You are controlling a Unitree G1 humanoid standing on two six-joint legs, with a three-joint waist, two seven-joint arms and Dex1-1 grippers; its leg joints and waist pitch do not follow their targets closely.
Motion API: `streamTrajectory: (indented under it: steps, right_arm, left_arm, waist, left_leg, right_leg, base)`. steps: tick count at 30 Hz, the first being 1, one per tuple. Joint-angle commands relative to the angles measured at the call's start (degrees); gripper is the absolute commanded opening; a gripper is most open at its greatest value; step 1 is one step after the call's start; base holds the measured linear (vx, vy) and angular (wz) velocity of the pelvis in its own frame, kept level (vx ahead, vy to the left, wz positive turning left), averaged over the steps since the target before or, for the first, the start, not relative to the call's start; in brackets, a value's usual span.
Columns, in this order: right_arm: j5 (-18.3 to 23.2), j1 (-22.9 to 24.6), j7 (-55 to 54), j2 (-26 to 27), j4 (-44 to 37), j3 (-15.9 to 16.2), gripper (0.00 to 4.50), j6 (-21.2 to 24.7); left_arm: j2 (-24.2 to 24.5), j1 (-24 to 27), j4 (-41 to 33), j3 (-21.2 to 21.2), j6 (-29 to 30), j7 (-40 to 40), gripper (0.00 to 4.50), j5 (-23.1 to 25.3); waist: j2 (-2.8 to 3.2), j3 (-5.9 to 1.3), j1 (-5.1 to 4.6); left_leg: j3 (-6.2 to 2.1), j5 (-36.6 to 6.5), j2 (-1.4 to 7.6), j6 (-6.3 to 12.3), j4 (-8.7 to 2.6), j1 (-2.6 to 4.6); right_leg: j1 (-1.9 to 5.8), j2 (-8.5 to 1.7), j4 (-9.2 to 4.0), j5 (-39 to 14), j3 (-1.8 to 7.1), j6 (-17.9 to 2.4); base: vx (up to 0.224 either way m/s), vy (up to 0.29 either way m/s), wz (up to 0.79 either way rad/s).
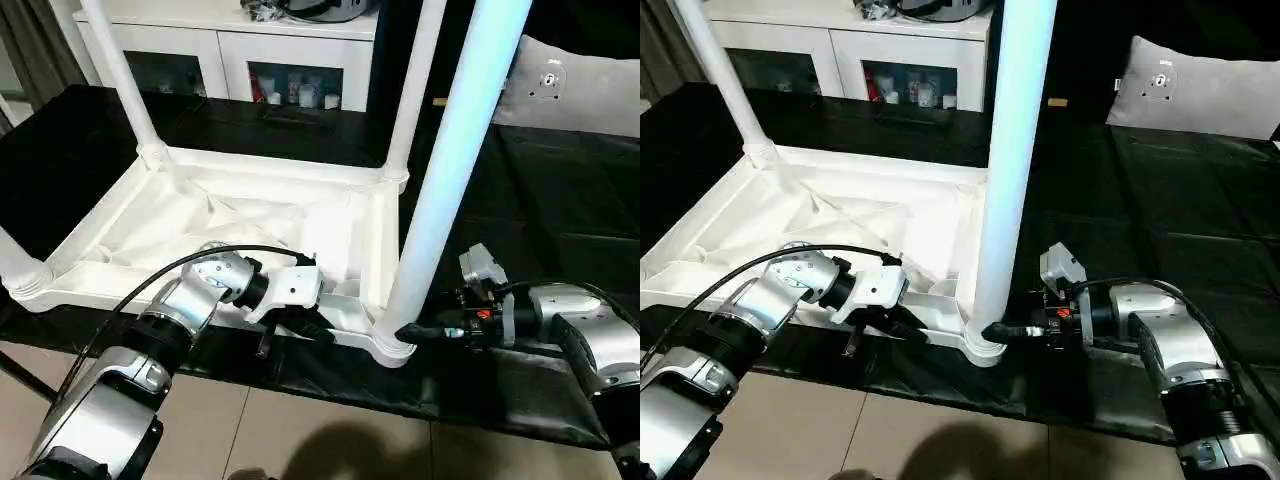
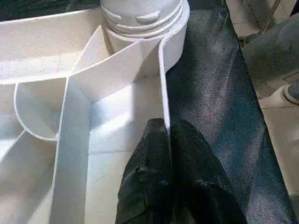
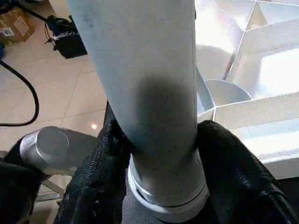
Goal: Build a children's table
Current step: Rotate leg to tighten
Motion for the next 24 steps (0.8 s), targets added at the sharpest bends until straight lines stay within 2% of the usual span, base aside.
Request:
streamTrajectory:
  steps: [1, 3, 4, 6, 9, 10, 11, 12, 14, 15, 16, 17, 18, 19, 20, 22, 23, 24]
  right_arm:
    - [2.59, 0.08, 1.79, 0.39, -2.09, 0.41, 1.95, 2.08]
    - [3.67, 1.17, 1.76, 0.66, -3.79, 0.25, 1.95, 3.48]
    - [4.46, 2.12, 0.73, 1.19, -5.4, -0.09, 1.95, 4.45]
    - [4.67, 3.11, -2.97, 2.48, -7.34, -0.63, 1.94, 6.29]
    - [2.03, 2.83, -10.38, 4.6, -7.06, -0.87, 1.94, 8.69]
    - [-0.6, 1.51, -19.5, 8.01, -5.64, -2.13, 1.94, 10.75]
    - [-0.95, 1.11, -21.69, 8.96, -5.32, -2.64, 1.94, 11.29]
    - [-1.63, -0.36, -28.51, 12.06, -4.26, -4.54, 1.94, 13.41]
    - [-1.91, -1.43, -33.0, 14.14, -3.57, -5.84, 1.94, 15.04]
    - [-2.1, -1.87, -34.83, 14.95, -3.32, -6.25, 1.94, 15.63]
    - [-3.3, -3.53, -41.41, 18.05, -2.0, -7.42, 1.94, 16.52]
    - [-3.82, -4.3, -44.33, 19.17, -1.23, -7.87, 1.94, 16.73]
    - [-4.11, -4.74, -45.96, 19.77, -0.77, -8.13, 1.94, 16.82]
    - [-4.5, -5.46, -48.39, 20.74, 0.39, -8.63, 1.94, 16.51]
    - [-5.07, -6.14, -51.09, 21.92, 1.51, -9.35, 1.94, 16.23]
    - [-5.33, -7.02, -53.42, 23.63, 3.3, -10.43, 1.94, 14.34]
    - [-5.84, -7.03, -53.33, 23.87, 3.59, -10.19, 2.29, 13.16]
    - [-6.28, -6.98, -53.45, 24.06, 3.54, -9.98, 2.5, 12.56]
  left_arm:
    - [0.08, 1.01, -1.36, -1.79, 0.21, -2.58, 0.0, 0.44]
    - [-0.11, 1.36, -1.95, -1.54, 1.54, -2.14, 0.0, 0.14]
    - [-0.49, 1.41, -2.08, -1.33, 2.65, -0.55, 0.0, 0.56]
    - [-1.32, 1.23, -2.04, -0.93, 5.74, 2.77, 0.0, 1.6]
    - [-2.6, 1.08, -2.04, -0.3, 8.85, 5.44, 0.0, 1.72]
    - [-4.23, 0.77, -2.34, 0.43, 12.14, 8.34, 0.0, 1.53]
    - [-4.75, 0.67, -2.42, 0.68, 13.11, 9.19, 0.0, 1.41]
    - [-6.64, 0.29, -2.48, 1.48, 15.72, 12.08, 0.0, 1.02]
    - [-8.11, -0.02, -2.39, 2.0, 17.45, 14.19, 0.0, 0.82]
    - [-8.77, -0.17, -2.3, 2.18, 18.26, 15.14, 0.0, 0.86]
    - [-11.55, -1.11, -1.07, 2.94, 20.31, 19.59, 0.0, 1.13]
    - [-12.66, -1.58, -0.58, 3.32, 21.32, 21.45, 0.0, 1.3]
    - [-13.25, -1.85, -0.32, 3.54, 21.89, 22.48, 0.0, 1.39]
    - [-14.24, -2.35, 0.15, 3.99, 22.51, 24.46, 0.0, 1.5]
    - [-15.4, -2.84, 0.56, 4.69, 23.45, 26.85, 0.0, 1.7]
    - [-17.45, -3.89, 1.57, 6.06, 24.78, 31.02, 0.0, 1.86]
    - [-18.19, -4.29, 1.88, 6.48, 25.01, 32.53, 0.0, 2.04]
    - [-18.69, -4.53, 1.96, 6.7, 25.27, 33.61, 0.0, 2.27]
  waist:
    - [-1.1, -3.78, -0.06]
    - [-1.12, -3.77, -0.06]
    - [-0.98, -3.77, -0.07]
    - [-1.07, -3.73, -0.02]
    - [-1.06, -3.16, -0.4]
    - [-1.08, -2.88, -0.8]
    - [-0.81, -2.73, -1.32]
    - [-0.95, -2.71, -1.69]
    - [-0.67, -2.6, -3.32]
    - [-0.25, -2.62, -3.79]
    - [0.07, -2.62, -4.81]
    - [0.43, -2.63, -5.95]
    - [0.62, -2.71, -6.3]
    - [0.71, -2.81, -7.3]
    - [0.78, -2.84, -7.83]
    - [0.71, -2.82, -8.47]
    - [0.39, -2.96, -8.45]
    - [0.25, -3.0, -8.41]
  left_leg:
    - [-0.9, -6.0, 3.64, 5.69, -3.68, -0.01]
    - [-0.98, -5.69, 3.83, 5.77, -3.76, -0.02]
    - [-0.98, -5.73, 3.9, 5.75, -3.77, 0.03]
    - [-0.94, -5.96, 3.85, 5.59, -3.8, 0.08]
    - [-0.9, -8.25, 3.4, 4.21, -3.99, 0.34]
    - [-0.92, -9.54, 3.1, 3.21, -3.95, 0.55]
    - [-0.98, -10.91, 2.67, 1.96, -3.81, 0.91]
    - [-1.12, -11.31, 2.55, 1.47, -3.8, 0.87]
    - [-1.71, -14.51, 2.44, 0.65, -3.81, 0.97]
    - [-1.84, -15.84, 2.49, 0.68, -3.82, 1.17]
    - [-1.99, -17.96, 2.95, 0.89, -3.99, 1.5]
    - [-2.4, -20.28, 3.17, 0.76, -4.1, 1.26]
    - [-2.69, -21.23, 3.51, 0.47, -4.29, 1.11]
    - [-3.12, -23.42, 3.96, 0.42, -4.65, 1.13]
    - [-3.1, -23.87, 4.04, 0.33, -4.75, 1.07]
    - [-2.63, -23.13, 3.3, 0.74, -4.25, 1.24]
    - [-2.31, -21.3, 2.81, 1.29, -3.88, 1.23]
    - [-2.24, -19.98, 2.74, 1.69, -3.88, 1.13]
  right_leg:
    - [3.62, -5.24, -4.17, -19.82, 3.54, -6.85]
    - [3.63, -5.22, -4.06, -18.95, 3.57, -6.97]
    - [3.57, -5.21, -4.0, -18.47, 3.61, -7.22]
    - [3.55, -5.23, -4.17, -18.87, 3.63, -7.13]
    - [3.31, -5.12, -5.22, -25.66, 3.24, -5.17]
    - [3.11, -5.15, -5.91, -30.3, 2.97, -3.59]
    - [2.87, -5.08, -6.7, -34.15, 2.57, -2.23]
    - [3.03, -5.15, -6.79, -35.38, 2.37, -1.57]
    - [3.09, -4.94, -7.57, -37.67, 1.43, 0.36]
    - [3.06, -4.91, -7.73, -37.65, 1.19, 0.57]
    - [3.1, -4.94, -8.03, -36.13, 0.9, -0.03]
    - [3.62, -4.95, -8.1, -34.55, 0.08, -0.38]
    - [4.02, -5.12, -8.07, -33.59, -0.13, -0.42]
    - [4.33, -5.33, -8.03, -31.31, -0.48, -0.54]
    - [4.39, -5.64, -7.94, -29.42, -0.23, -1.23]
    - [4.03, -5.89, -8.33, -29.68, -0.28, -2.26]
    - [4.05, -5.94, -8.5, -29.99, -0.48, -2.32]
    - [4.17, -6.02, -8.46, -29.76, -0.42, -2.34]
  base:
    - [0.0, 0.0, 0.0]
    - [0.0, 0.0, 0.0]
    - [0.0, 0.0, 0.0]
    - [0.0, 0.0, 0.0]
    - [0.0, 0.0, 0.0]
    - [0.0, 0.0, 0.0]
    - [0.0, 0.0, 0.0]
    - [0.0, 0.0, 0.0]
    - [0.0, 0.0, 0.0]
    - [0.0, 0.0, 0.0]
    - [0.0, 0.0, 0.0]
    - [0.0, 0.0, 0.0]
    - [0.0, 0.0, 0.0]
    - [0.0, 0.0, 0.0]
    - [0.0, 0.0, 0.0]
    - [0.0, 0.0, 0.0]
    - [0.0, 0.0, 0.0]
    - [0.0, 0.0, 0.0]
